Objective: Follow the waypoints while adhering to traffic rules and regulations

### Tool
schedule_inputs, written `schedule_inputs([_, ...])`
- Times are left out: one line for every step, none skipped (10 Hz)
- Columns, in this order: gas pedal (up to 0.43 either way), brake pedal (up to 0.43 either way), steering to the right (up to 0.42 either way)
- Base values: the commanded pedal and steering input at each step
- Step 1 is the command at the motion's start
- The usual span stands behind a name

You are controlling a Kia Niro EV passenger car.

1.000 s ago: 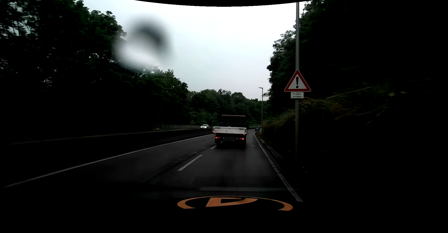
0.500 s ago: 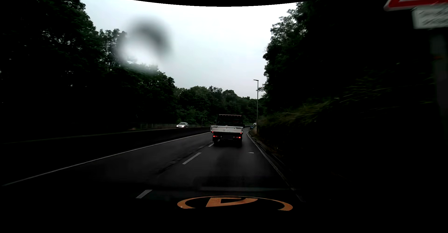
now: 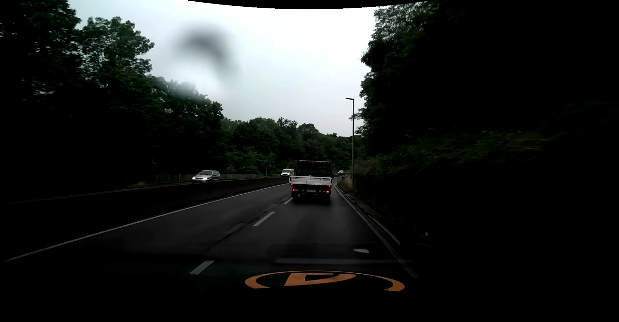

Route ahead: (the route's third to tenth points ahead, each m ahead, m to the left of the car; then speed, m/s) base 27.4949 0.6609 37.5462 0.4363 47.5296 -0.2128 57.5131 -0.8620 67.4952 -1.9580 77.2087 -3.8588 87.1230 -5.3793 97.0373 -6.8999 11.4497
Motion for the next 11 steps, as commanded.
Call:
schedule_inputs([0.118, 0.0, 0.018])
schedule_inputs([0.118, 0.0, 0.016])
schedule_inputs([0.118, 0.0, 0.012])
schedule_inputs([0.118, 0.0, 0.01])
schedule_inputs([0.118, 0.0, 0.008])
schedule_inputs([0.118, 0.0, 0.004])
schedule_inputs([0.118, 0.0, 0.003])
schedule_inputs([0.118, 0.0, 0.002])
schedule_inputs([0.11, 0.0, 0.001])
schedule_inputs([0.098, 0.0, 0.001])
schedule_inputs([0.059, 0.0, 0.0])
